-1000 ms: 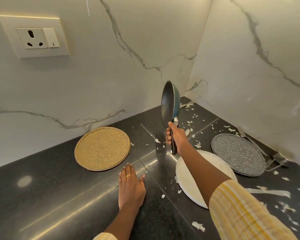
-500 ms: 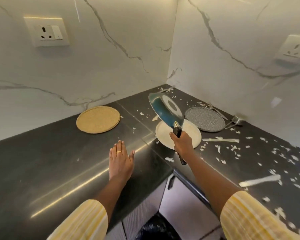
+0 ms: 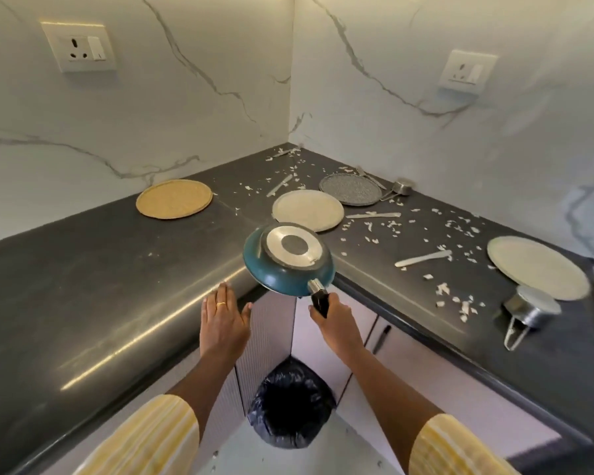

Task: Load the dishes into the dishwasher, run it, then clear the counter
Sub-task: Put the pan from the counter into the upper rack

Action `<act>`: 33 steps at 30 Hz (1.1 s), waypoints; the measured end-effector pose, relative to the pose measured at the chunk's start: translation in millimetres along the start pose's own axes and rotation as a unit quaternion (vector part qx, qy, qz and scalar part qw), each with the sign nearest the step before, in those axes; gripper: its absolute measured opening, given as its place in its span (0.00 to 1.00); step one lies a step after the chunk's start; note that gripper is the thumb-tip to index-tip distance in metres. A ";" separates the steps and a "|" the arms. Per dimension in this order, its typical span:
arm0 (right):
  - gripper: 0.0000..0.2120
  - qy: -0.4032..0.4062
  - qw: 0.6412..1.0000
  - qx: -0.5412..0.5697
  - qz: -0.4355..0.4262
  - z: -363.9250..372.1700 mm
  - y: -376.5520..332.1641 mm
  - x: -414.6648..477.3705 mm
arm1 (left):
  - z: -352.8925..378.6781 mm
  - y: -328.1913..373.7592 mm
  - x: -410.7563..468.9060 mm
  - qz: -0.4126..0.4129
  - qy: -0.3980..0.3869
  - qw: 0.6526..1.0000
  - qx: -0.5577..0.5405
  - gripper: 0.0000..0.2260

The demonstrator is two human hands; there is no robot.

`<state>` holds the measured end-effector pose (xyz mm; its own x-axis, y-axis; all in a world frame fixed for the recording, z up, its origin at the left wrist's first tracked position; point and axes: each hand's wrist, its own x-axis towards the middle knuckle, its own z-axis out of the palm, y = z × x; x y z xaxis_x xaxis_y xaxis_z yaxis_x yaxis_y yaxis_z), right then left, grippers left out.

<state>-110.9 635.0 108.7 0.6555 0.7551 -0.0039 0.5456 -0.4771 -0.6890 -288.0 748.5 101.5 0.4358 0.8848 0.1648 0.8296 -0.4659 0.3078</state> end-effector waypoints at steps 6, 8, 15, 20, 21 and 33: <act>0.15 0.062 0.997 -0.014 0.038 22.5 27.1 -102.3 | 20.6 -23.5 -79.9 0.029 -0.074 0.997 -0.005 0.28; 0.14 0.067 0.996 -0.008 0.065 30.1 37.8 -141.3 | 27.9 -27.2 -114.0 0.025 -0.096 0.995 -0.024 0.29; 0.11 0.038 0.988 0.011 0.150 50.7 90.8 -263.9 | 55.3 -17.5 -204.7 0.054 -0.153 0.985 -0.052 0.28; 0.09 0.045 0.974 0.028 0.222 46.6 126.5 -332.1 | 74.5 13.0 -255.4 0.084 -0.196 0.974 -0.079 0.28; 0.09 0.054 0.970 0.032 0.233 42.6 133.6 -345.5 | 78.6 21.6 -266.1 0.089 -0.205 0.971 -0.086 0.29; 0.09 0.180 0.912 0.058 0.364 -54.2 264.0 -481.8 | 124.6 191.2 -404.7 0.217 -0.271 0.929 -0.125 0.29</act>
<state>-254.4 120.8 -32.0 0.9625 0.0507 -0.2667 -0.1474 -0.7272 -0.6704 -262.2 301.6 -23.0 0.8788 0.4524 -0.1518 0.4568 -0.7055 0.5419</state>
